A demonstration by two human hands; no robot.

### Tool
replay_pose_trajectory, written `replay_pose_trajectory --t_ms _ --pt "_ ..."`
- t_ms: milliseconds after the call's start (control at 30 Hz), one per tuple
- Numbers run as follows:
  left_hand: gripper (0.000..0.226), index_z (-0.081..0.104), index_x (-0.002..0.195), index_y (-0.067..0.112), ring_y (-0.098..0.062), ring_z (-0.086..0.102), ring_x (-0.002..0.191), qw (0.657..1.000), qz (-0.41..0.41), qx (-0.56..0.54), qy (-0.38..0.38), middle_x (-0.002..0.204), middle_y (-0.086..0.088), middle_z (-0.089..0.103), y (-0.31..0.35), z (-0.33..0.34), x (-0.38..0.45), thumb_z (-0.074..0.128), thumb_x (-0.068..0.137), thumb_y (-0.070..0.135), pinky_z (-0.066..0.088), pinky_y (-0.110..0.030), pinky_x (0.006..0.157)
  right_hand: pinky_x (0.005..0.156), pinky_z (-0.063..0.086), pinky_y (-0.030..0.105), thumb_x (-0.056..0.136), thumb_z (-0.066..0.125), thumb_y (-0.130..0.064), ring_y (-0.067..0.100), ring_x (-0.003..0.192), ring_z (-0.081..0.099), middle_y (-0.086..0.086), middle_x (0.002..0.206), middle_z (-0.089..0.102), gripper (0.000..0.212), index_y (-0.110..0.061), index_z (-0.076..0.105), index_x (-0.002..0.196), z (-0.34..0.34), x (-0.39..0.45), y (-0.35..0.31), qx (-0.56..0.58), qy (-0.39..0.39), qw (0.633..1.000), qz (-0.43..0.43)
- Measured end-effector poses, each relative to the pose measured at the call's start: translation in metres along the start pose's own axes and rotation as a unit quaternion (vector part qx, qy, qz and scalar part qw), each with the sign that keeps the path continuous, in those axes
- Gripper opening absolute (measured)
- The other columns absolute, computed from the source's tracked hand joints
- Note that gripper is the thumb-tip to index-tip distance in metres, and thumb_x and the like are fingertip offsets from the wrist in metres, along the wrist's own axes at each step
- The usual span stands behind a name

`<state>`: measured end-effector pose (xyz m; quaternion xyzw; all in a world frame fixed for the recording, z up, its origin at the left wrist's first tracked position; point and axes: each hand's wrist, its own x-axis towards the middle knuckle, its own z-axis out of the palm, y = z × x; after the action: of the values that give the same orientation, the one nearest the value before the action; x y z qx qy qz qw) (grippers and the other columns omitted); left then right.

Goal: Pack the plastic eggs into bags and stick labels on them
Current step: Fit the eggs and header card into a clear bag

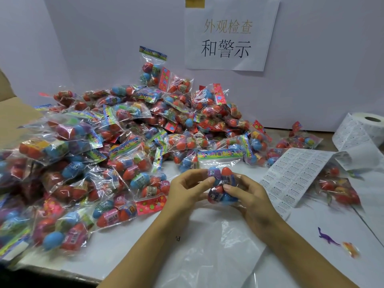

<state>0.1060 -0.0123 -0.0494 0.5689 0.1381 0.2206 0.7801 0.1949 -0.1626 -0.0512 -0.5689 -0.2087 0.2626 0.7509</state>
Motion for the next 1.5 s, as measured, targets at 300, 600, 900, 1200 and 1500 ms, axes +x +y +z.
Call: replay_pose_trajectory --t_ms 300,600,900,1200,1500 --pt "0.043 0.066 0.119 -0.004 -0.038 0.073 0.103 0.995 -0.029 -0.092 0.007 0.115 -0.029 0.069 0.007 0.0 -0.001 0.079 0.078 -0.001 0.062 -0.05 0.082 0.076 0.06 0.037 0.068 0.081 -0.014 0.031 0.095 0.074 0.019 0.112 0.074 0.066 -0.01 0.058 0.13 0.0 0.002 -0.003 0.028 0.024 0.999 0.016" --pt "0.09 0.076 0.104 -0.007 -0.042 0.071 0.107 0.983 -0.132 -0.123 -0.022 0.114 -0.028 0.072 0.013 0.0 -0.005 0.053 0.08 0.076 0.057 -0.054 0.094 0.066 0.049 0.03 0.068 0.077 -0.02 0.012 0.076 0.071 0.005 0.087 0.077 0.046 -0.017 0.064 0.112 -0.01 0.007 -0.009 0.103 0.099 0.988 0.049" --pt "0.051 0.074 0.107 0.011 -0.029 0.072 0.09 0.987 -0.124 -0.002 -0.103 0.1 -0.012 0.072 0.012 0.004 -0.008 0.078 0.077 0.052 0.06 -0.05 0.08 0.065 0.056 0.031 0.065 0.089 -0.017 0.017 0.068 0.064 0.01 0.087 0.072 0.029 -0.016 0.08 0.093 -0.004 0.002 -0.007 0.039 0.019 0.999 0.012" --pt "0.021 0.075 0.094 0.007 -0.032 0.071 0.091 0.993 -0.098 -0.01 -0.071 0.1 -0.02 0.07 0.005 0.001 -0.005 0.08 0.078 0.018 0.063 -0.041 0.067 0.071 0.057 0.033 0.069 0.088 -0.044 0.019 0.085 0.07 0.002 0.091 0.076 0.036 -0.024 0.079 0.097 0.003 -0.003 -0.009 -0.059 0.027 0.998 0.002" --pt "0.01 0.076 0.079 0.01 -0.025 0.075 0.08 0.993 -0.105 -0.001 -0.057 0.084 -0.014 0.073 0.007 0.001 -0.003 0.073 0.088 0.005 0.06 -0.036 0.062 0.058 0.045 0.021 0.069 0.076 -0.053 0.01 0.059 0.053 0.0 0.061 0.065 0.041 -0.014 0.082 0.077 0.0 -0.002 -0.004 -0.138 0.04 0.989 -0.041"
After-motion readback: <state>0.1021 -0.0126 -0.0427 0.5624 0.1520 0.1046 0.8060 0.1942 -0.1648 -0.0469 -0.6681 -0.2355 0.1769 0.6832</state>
